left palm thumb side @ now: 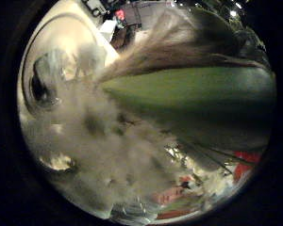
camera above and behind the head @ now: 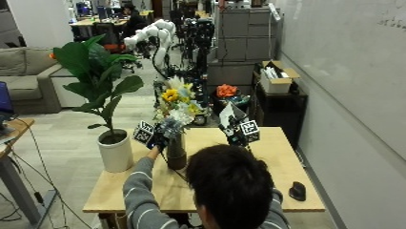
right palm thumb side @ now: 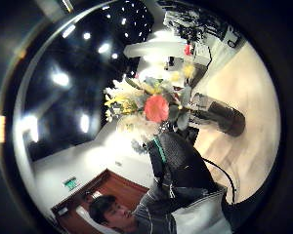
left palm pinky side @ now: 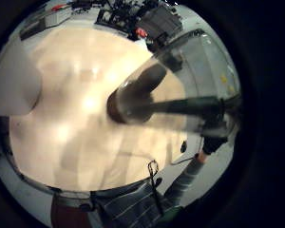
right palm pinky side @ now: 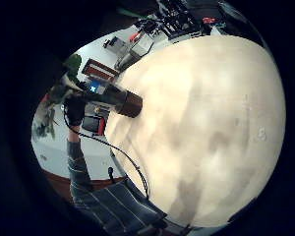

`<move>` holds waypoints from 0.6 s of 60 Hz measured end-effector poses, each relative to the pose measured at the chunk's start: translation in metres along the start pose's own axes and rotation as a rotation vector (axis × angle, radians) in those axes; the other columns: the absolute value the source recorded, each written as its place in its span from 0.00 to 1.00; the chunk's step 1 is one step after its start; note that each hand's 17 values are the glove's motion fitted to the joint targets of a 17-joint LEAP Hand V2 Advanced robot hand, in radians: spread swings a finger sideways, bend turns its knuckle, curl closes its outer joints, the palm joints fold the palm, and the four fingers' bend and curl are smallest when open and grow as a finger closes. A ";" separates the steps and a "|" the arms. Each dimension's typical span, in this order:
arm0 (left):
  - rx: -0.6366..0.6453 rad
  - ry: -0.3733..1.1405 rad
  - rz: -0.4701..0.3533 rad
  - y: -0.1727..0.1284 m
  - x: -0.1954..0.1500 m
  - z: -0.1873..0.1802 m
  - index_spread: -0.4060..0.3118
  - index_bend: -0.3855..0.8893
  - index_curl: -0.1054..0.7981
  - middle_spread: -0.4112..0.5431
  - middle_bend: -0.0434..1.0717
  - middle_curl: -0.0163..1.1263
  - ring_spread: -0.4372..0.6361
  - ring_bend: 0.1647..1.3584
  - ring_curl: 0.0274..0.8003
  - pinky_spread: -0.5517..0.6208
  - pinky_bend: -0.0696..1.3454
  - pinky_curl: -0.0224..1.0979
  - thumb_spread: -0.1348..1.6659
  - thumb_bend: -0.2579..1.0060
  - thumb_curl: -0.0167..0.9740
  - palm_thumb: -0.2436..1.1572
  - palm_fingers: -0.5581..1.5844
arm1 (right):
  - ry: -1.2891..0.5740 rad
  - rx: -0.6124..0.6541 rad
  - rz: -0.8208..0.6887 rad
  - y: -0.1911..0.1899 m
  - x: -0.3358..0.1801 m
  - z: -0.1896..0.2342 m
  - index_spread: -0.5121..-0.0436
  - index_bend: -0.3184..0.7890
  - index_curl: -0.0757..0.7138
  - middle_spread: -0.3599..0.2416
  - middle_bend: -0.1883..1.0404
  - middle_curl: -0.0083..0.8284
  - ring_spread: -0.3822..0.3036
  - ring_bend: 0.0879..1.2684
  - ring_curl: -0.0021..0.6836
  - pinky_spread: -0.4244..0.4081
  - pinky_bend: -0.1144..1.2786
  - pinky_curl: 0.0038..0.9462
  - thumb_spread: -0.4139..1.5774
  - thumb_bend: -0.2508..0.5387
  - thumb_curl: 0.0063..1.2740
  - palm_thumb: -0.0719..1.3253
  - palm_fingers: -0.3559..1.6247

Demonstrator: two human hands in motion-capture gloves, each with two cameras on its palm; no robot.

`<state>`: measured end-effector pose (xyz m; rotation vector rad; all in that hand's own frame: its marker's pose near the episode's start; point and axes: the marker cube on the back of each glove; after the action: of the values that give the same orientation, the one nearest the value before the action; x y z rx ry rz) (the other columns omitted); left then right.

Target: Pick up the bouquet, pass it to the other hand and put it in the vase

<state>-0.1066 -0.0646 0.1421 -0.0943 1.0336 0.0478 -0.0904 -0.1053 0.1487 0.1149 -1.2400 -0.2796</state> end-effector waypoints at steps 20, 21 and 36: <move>0.113 -0.056 -0.289 0.037 -0.035 -0.007 0.68 0.33 0.26 0.87 0.17 0.22 0.84 0.27 0.31 0.87 0.26 0.29 0.50 0.17 0.41 0.36 0.13 | -0.054 -0.025 0.132 0.040 -0.009 0.005 0.12 0.39 0.26 0.54 0.29 0.29 0.80 0.33 0.42 0.90 0.62 0.36 0.75 0.29 0.26 0.41 0.15; 0.117 -0.065 -0.338 0.038 -0.039 -0.008 0.68 0.33 0.25 0.87 0.17 0.22 0.84 0.27 0.31 0.87 0.26 0.29 0.50 0.17 0.41 0.36 0.13 | -0.055 -0.028 0.118 0.041 -0.009 0.004 0.12 0.40 0.26 0.54 0.29 0.29 0.80 0.33 0.42 0.90 0.62 0.36 0.75 0.29 0.26 0.41 0.15; -0.080 0.105 0.078 0.078 -0.005 -0.007 0.69 0.34 0.19 0.90 0.17 0.19 0.86 0.26 0.29 0.88 0.25 0.29 0.50 0.17 0.39 0.37 0.13 | 0.105 0.046 0.006 0.035 -0.002 -0.011 0.14 0.40 0.28 0.54 0.29 0.30 0.80 0.33 0.42 0.90 0.62 0.36 0.75 0.29 0.26 0.42 0.16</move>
<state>-0.1215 0.0121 0.1386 -0.1303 1.1405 0.1566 -0.0753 -0.0721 0.1516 0.1642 -1.1425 -0.2370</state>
